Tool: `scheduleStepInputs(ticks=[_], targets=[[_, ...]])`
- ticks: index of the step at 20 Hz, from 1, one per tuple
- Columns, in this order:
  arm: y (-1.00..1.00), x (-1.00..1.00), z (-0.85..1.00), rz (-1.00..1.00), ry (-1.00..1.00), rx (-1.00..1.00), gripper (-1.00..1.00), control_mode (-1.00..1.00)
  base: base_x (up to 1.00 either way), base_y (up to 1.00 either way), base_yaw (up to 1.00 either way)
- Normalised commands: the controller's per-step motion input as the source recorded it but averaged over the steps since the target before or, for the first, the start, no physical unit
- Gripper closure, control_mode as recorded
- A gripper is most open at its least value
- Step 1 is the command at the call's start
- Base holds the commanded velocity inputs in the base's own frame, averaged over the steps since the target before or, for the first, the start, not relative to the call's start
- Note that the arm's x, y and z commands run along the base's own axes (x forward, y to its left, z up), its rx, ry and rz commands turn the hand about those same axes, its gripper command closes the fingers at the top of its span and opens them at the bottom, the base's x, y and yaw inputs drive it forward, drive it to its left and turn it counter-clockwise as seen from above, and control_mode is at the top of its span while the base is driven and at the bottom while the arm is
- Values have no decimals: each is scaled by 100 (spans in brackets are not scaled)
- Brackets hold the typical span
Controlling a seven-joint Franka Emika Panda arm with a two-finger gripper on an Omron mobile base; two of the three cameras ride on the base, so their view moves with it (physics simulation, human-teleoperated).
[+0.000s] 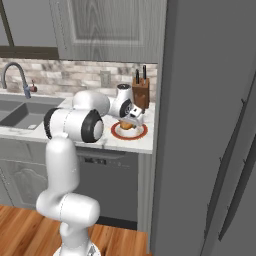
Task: Pick the hotdog bun from the counter and place it in the microwave. Then turn on the microwave.
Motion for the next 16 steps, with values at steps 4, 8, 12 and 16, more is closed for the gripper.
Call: scheduleStepInputs(ticks=[4,8,12,16], targets=[[0,-43,25,-11,-4,0,100,-100,0,0,0],[0,-44,16,-8,-3,0,100,-100,0,0,0],[0,-51,11,-3,-2,0,100,-100,0,0,0],[0,-52,10,0,-5,0,100,-100,0,0,0]])
